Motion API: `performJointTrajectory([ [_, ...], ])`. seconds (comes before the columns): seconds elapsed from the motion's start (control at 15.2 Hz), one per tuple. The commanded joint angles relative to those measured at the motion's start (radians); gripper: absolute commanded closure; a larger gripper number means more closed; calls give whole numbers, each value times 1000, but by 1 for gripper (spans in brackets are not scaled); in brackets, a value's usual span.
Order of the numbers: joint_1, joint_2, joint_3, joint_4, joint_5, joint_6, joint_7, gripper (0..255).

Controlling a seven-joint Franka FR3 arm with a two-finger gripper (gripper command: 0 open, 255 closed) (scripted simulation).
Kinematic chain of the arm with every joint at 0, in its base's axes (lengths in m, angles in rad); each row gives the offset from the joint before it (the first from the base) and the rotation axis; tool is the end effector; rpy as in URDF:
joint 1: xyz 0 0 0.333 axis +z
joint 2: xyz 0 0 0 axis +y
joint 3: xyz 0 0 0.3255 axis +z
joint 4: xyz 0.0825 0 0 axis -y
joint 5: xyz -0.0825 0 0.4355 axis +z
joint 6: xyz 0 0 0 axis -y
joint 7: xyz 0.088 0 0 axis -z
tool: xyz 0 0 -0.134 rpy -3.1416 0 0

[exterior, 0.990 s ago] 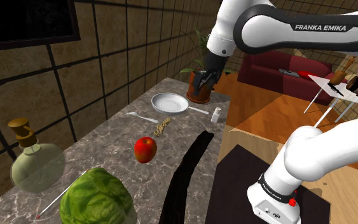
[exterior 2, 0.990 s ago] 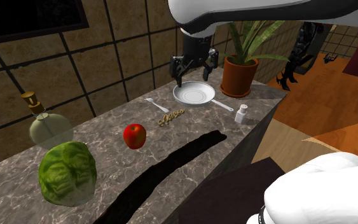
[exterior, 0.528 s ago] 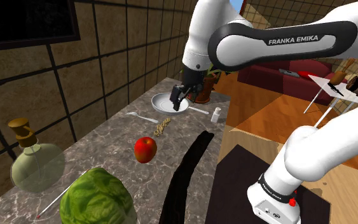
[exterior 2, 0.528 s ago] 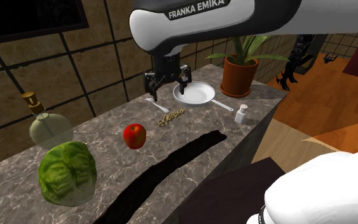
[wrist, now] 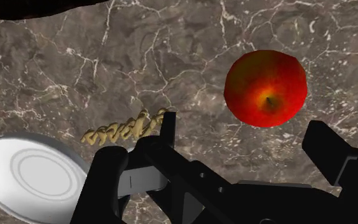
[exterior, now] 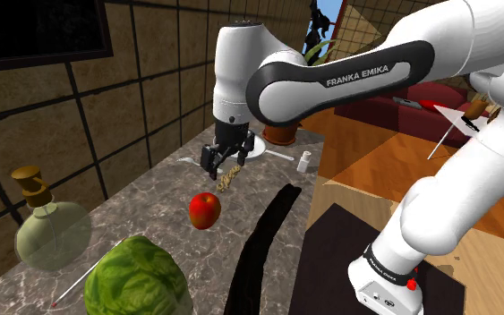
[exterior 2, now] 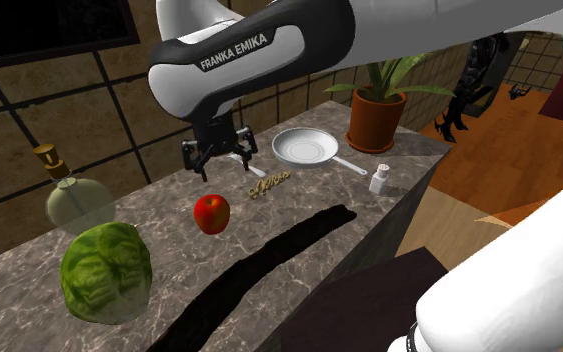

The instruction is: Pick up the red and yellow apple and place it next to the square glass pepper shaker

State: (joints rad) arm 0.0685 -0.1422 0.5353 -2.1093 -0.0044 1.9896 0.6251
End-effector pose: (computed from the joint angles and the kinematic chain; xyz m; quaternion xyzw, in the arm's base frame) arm 0.4604 0.3227 0.4316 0.9992 -0.0119 0.0231 0.0305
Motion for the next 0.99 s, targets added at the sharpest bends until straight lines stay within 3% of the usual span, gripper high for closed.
performJointTrajectory([
  [0.0, 7, 93, 33, 59, -44, 5, 69, 0],
  [0.2, 30, 201, 57, 129, -100, 4, 148, 0],
  [0.66, 32, 235, 52, 69, -126, 92, 167, 0],
  [0.92, 33, 239, 51, 64, -129, 99, 169, 0],
])
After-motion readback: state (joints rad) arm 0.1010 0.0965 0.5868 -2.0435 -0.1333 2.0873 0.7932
